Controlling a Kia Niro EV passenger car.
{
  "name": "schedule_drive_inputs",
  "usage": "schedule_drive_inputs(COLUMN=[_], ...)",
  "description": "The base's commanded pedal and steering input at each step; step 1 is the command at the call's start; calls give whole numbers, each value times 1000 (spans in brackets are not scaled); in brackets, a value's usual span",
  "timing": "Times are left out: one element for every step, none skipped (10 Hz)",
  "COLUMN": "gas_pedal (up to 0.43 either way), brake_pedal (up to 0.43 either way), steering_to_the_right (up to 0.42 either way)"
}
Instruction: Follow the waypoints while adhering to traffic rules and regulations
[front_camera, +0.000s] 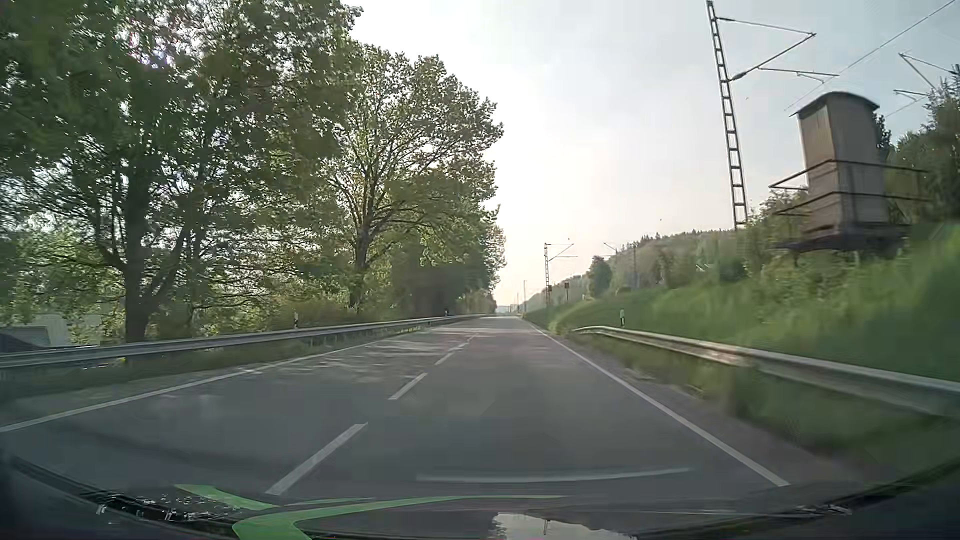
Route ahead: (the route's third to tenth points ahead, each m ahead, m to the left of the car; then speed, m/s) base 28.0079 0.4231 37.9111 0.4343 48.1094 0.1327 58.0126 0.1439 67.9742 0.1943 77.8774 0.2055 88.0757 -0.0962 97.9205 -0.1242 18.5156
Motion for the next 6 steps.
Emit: schedule_drive_inputs(gas_pedal=[559,559,571,591,598,598], brake_pedal=[0,0,0,0,0,0], steering_to_the_right=[0,0,0,0,0,1])
